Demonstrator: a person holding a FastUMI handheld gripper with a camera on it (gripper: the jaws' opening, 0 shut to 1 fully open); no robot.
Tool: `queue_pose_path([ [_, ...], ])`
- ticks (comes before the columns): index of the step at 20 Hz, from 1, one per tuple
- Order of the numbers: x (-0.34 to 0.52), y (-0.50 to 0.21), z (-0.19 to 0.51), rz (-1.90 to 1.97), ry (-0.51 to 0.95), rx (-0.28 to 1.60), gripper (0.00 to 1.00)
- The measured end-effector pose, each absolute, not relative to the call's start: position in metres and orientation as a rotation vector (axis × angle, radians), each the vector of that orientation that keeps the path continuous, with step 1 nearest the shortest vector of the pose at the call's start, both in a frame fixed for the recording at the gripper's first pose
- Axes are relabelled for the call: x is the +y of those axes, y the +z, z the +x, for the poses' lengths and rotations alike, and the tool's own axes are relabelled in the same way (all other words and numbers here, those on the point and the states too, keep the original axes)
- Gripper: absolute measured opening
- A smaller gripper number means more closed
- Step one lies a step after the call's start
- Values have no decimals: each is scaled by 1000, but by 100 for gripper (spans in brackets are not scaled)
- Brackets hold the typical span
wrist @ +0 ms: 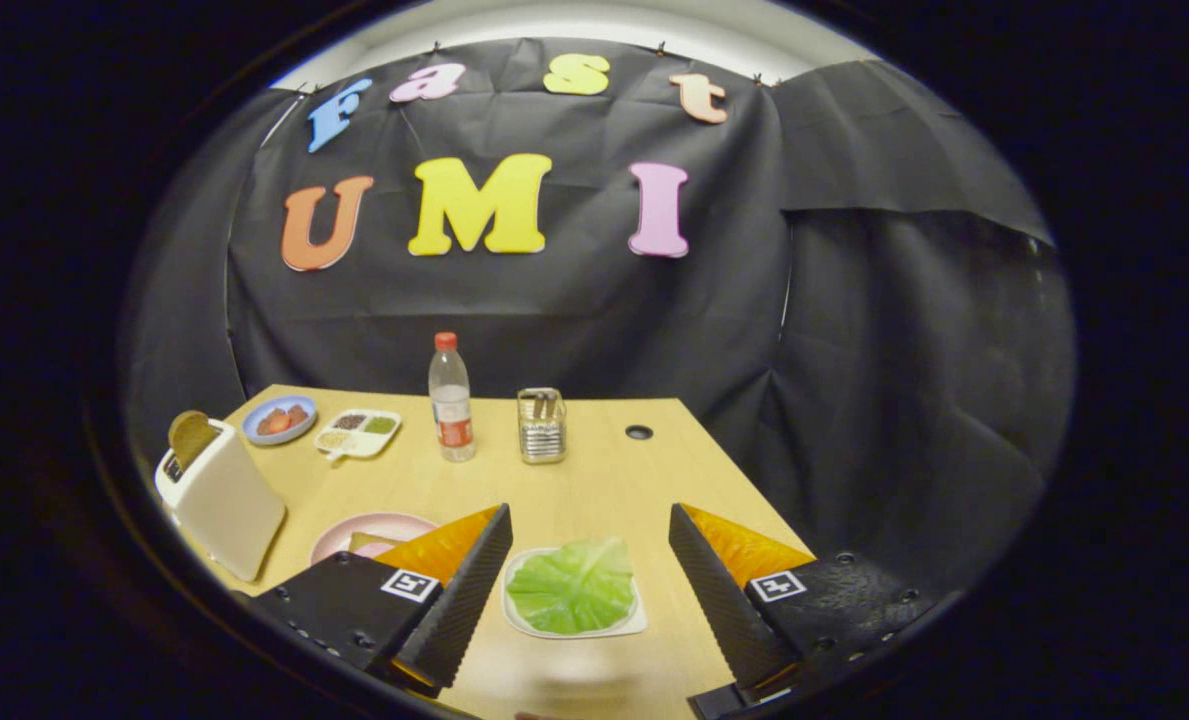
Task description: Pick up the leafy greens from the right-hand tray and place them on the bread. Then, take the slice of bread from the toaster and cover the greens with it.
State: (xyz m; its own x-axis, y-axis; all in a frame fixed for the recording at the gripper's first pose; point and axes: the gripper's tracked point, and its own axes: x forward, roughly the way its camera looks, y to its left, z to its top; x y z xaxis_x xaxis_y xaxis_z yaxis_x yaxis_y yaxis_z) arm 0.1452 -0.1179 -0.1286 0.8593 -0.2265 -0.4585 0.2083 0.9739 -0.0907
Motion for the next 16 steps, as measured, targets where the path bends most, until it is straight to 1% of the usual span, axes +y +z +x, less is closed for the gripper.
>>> queue_pose_path([
  [4, -142, -158, 158, 36, -257, 555, 97],
  [11, -148, -216, 187, 97, -212, 694, 94],
  [16, -159, -263, 201, 92, -237, 820, 94],
])
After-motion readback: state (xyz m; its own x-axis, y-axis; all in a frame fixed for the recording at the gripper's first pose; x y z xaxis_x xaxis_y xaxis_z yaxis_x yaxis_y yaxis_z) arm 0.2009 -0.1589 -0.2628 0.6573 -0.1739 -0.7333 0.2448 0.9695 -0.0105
